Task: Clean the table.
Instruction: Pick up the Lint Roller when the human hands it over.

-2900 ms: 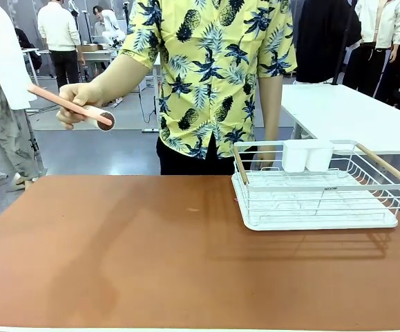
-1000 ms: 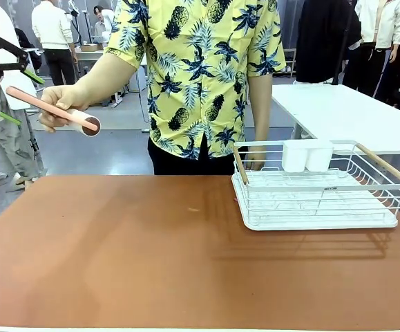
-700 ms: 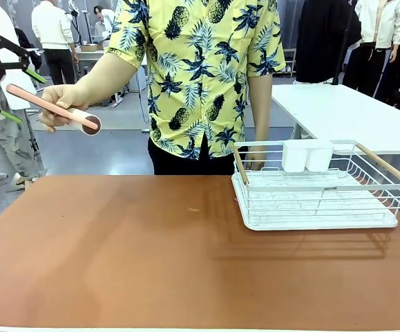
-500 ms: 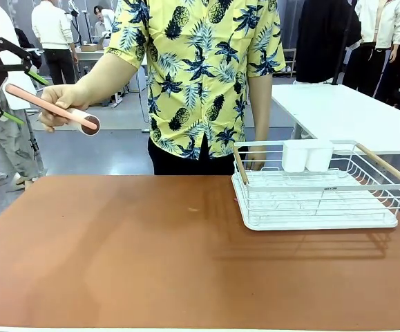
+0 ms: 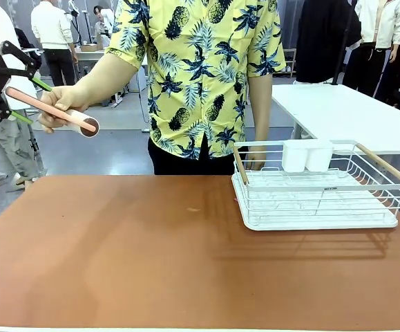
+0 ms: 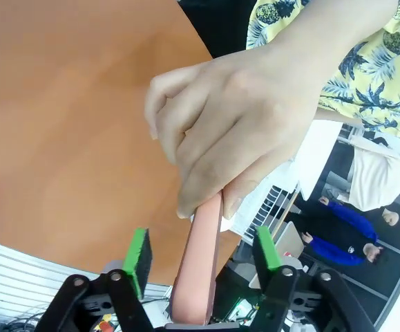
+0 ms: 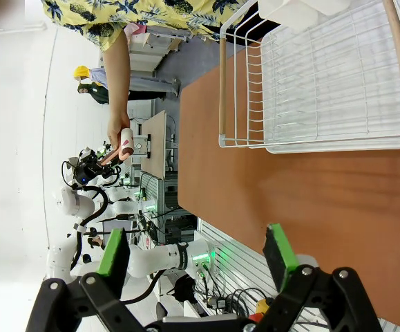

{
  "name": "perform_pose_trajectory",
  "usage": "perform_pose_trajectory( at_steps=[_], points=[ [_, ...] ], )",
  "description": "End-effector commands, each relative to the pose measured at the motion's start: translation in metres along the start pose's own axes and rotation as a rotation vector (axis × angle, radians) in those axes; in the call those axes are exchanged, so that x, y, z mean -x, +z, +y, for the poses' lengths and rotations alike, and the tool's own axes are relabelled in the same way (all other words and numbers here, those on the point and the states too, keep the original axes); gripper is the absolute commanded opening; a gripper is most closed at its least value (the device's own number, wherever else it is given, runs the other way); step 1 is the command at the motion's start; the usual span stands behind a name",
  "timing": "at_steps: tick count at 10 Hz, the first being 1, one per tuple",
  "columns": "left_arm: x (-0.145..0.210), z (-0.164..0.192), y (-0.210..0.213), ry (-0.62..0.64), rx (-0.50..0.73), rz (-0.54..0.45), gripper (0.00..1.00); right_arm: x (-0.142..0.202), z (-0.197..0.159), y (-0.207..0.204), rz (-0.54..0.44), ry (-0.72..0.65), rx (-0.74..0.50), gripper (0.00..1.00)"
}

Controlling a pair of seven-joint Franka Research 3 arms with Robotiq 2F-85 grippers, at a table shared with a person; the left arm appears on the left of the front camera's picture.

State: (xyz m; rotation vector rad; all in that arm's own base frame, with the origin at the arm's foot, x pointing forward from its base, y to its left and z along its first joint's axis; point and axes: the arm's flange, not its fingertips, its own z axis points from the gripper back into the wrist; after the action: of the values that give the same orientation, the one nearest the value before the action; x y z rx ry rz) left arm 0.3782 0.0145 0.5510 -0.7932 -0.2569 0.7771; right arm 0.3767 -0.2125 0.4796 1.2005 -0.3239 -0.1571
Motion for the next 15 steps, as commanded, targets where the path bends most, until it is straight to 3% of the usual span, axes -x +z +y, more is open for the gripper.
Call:
perform_pose_trajectory(
  at_steps=[1, 2, 3, 4, 5, 6, 15],
  points=[
    [-0.0022, -0.0063, -0.0030, 0.014, -0.010, -0.011, 0.57, 0.0008, 0.0047, 0.0008, 0.000, 0.003, -0.014, 1.00],
    [-0.0018, -0.0076, -0.0050, 0.010, -0.012, -0.020, 0.40, 0.0008, 0.0047, 0.0008, 0.000, 0.003, -0.014, 1.00],
    [-0.0010, -0.0085, -0.0051, 0.006, -0.010, -0.022, 0.37, 0.0008, 0.0047, 0.0008, 0.000, 0.003, -0.014, 1.00],
    [-0.0007, -0.0087, -0.0052, 0.003, -0.010, -0.028, 0.20, 0.0008, 0.0047, 0.0008, 0.000, 0.003, -0.014, 1.00],
    [-0.0009, -0.0088, -0.0052, 0.002, -0.011, -0.030, 0.17, 0.0008, 0.0047, 0.0008, 0.000, 0.003, -0.014, 1.00],
    [-0.0009, -0.0092, -0.0049, 0.001, -0.009, -0.033, 0.00, 0.0008, 0.0047, 0.0008, 0.000, 0.003, -0.014, 1.00],
    [0.0019, -0.0040, -0.0056, -0.016, -0.005, -0.006, 0.05, 0.0008, 0.0047, 0.0008, 0.000, 0.003, -0.014, 1.00]
  ],
)
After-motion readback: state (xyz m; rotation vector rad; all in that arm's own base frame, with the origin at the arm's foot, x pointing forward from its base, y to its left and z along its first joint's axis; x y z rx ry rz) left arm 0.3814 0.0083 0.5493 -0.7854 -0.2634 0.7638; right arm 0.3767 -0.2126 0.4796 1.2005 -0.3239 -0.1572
